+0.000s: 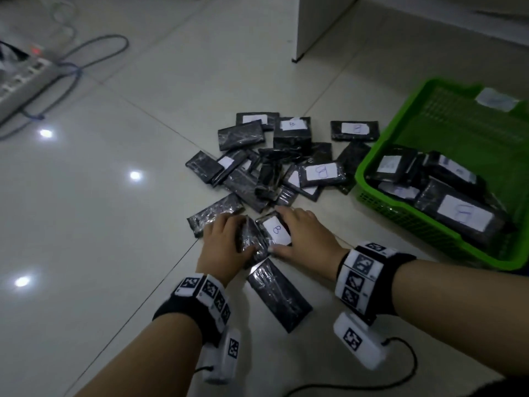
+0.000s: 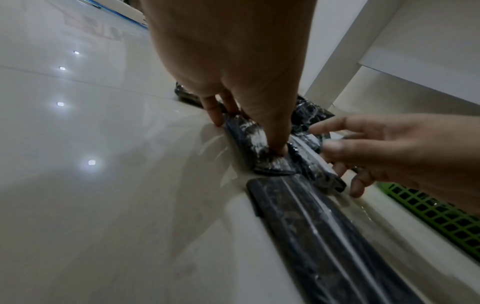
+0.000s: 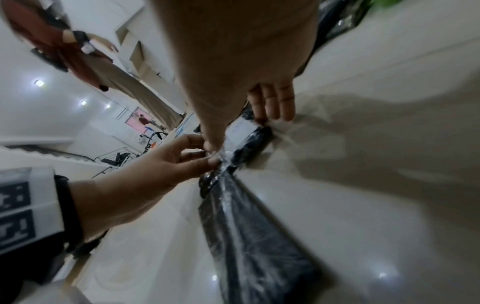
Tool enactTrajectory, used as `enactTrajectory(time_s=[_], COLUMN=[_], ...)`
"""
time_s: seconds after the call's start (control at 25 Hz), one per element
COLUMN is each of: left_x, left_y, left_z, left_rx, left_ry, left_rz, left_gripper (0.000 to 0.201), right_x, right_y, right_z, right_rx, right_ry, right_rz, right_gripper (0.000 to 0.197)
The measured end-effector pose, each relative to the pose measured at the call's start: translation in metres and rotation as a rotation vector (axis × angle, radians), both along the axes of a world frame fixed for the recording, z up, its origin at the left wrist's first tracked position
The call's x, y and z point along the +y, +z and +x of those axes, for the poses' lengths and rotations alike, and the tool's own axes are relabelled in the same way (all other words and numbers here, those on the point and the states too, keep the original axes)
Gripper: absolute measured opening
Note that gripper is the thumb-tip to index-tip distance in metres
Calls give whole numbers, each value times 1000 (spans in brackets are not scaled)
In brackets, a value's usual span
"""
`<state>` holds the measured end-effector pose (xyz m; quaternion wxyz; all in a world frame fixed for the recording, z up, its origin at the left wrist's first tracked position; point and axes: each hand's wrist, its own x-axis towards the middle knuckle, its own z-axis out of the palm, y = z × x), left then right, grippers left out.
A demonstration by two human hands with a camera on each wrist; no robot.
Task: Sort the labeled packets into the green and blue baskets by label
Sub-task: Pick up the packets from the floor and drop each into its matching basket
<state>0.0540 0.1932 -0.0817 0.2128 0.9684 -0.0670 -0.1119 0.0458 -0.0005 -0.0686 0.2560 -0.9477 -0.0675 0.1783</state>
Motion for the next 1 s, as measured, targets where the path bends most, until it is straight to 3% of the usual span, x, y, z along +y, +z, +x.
enactTrajectory(time_s=[0.16, 0.24, 0.32, 0.44, 0.6, 0.68, 0.84, 0.92, 1.0], left_x=[-2, -4, -9, -29, -71, -97, -134, -140, -141], left_y=[4, 10, 21, 46, 80, 93, 94, 88, 82], left_z=[3, 8, 19, 41, 58, 57, 50, 50, 57], left_rx=[120, 166, 220, 382, 614, 561, 341, 265, 293], left_ry=[56, 64, 62, -28, -246, -288, -181, -234, -289], left_rz=[5, -14, -86, -244, -696, -795, -934, -928, -880], left_gripper=[90, 90, 66, 26, 24, 26, 28, 27, 26], right_x=[8, -4, -22, -53, -98, -122, -177, -199, -211], right_y=[-5, -1, 8, 29, 65, 79, 93, 94, 90], right_z=[3, 3, 6, 14, 23, 24, 27, 31, 35], right_rx=[71, 143, 126, -63, -263, -338, -365, -307, -280], right_ry=[-103, -140, -205, -364, -542, -636, -804, -818, -823], right_rz=[11, 100, 185, 277, 407, 460, 383, 286, 245], right_gripper=[72, 60, 53, 46, 42, 36, 25, 27, 25])
